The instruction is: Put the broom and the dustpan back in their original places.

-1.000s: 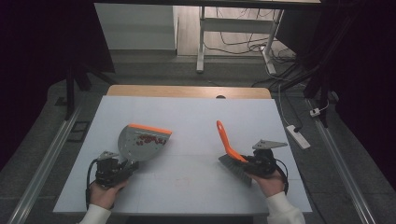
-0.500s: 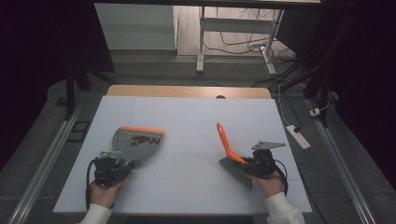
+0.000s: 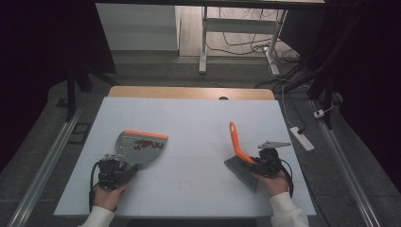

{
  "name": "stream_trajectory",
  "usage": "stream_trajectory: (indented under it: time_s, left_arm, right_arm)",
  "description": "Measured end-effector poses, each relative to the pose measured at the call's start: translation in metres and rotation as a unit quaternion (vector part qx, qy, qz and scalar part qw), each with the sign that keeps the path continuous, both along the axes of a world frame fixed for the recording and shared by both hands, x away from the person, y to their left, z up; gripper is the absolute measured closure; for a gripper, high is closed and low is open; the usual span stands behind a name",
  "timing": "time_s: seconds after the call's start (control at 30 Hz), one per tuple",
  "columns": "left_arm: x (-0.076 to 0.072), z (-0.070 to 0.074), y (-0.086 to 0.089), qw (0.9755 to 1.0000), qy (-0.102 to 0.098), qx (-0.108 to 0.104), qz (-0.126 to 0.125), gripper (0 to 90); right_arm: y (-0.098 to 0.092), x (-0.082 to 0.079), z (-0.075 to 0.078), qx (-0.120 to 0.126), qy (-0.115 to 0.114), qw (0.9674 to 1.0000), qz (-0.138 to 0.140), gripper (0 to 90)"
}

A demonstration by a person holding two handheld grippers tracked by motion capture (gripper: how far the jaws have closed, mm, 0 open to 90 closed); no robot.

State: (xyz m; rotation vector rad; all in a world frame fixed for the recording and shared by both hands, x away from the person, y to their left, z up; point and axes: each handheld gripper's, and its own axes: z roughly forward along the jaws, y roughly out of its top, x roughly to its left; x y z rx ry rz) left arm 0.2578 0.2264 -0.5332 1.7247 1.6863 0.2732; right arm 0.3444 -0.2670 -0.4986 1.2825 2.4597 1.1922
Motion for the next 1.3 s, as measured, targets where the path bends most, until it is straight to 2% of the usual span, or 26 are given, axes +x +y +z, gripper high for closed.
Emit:
stream_trajectory:
  time_s: [0.13, 0.33, 0.63, 0.7, 0.73, 0.93, 1.0, 1.1, 1.23, 1.3]
  left_arm:
    - [0.001, -0.001, 0.001, 1.0000, 0.002, -0.003, -0.005, 54.5]
    - [-0.001, 0.001, 0.000, 1.0000, -0.003, 0.006, -0.006, 39.3]
    - [-0.003, 0.006, -0.001, 0.9997, -0.011, 0.020, -0.012, 32.0]
    - [-0.004, 0.008, 0.001, 0.9996, -0.013, 0.022, -0.010, 31.3]
    - [-0.005, 0.010, 0.002, 0.9996, -0.018, 0.019, -0.010, 31.0]
    - [-0.011, 0.024, 0.005, 0.9977, -0.050, 0.040, -0.021, 30.0]
    - [-0.012, 0.025, 0.007, 0.9967, -0.062, 0.041, -0.032, 29.8]
    - [-0.012, 0.027, 0.009, 0.9948, -0.073, 0.035, -0.062, 31.0]
    - [-0.010, 0.028, 0.006, 0.9906, -0.081, 0.028, -0.107, 32.1]
    - [-0.008, 0.028, 0.004, 0.9877, -0.086, 0.029, -0.127, 33.1]
  right_arm:
    - [-0.001, 0.004, -0.004, -0.012, 0.001, 0.9999, -0.002, 58.7]
    - [-0.002, 0.009, -0.008, -0.037, -0.003, 0.9992, -0.014, 50.2]
    - [-0.005, 0.013, -0.012, -0.048, 0.005, 0.9985, -0.028, 45.1]
    - [-0.005, 0.013, -0.012, -0.062, -0.002, 0.9974, -0.035, 44.6]
    - [-0.006, 0.013, -0.012, -0.063, -0.013, 0.9973, -0.037, 44.4]
    - [-0.011, 0.012, -0.009, -0.055, -0.021, 0.9972, -0.046, 44.6]
    - [-0.012, 0.010, -0.007, -0.054, -0.028, 0.9972, -0.044, 44.5]
    - [-0.011, 0.007, -0.004, -0.053, -0.046, 0.9972, -0.025, 43.9]
    - [-0.006, -0.001, 0.001, -0.052, -0.071, 0.9961, 0.011, 44.3]
    - [-0.003, -0.004, 0.003, -0.046, -0.079, 0.9954, 0.026, 45.2]
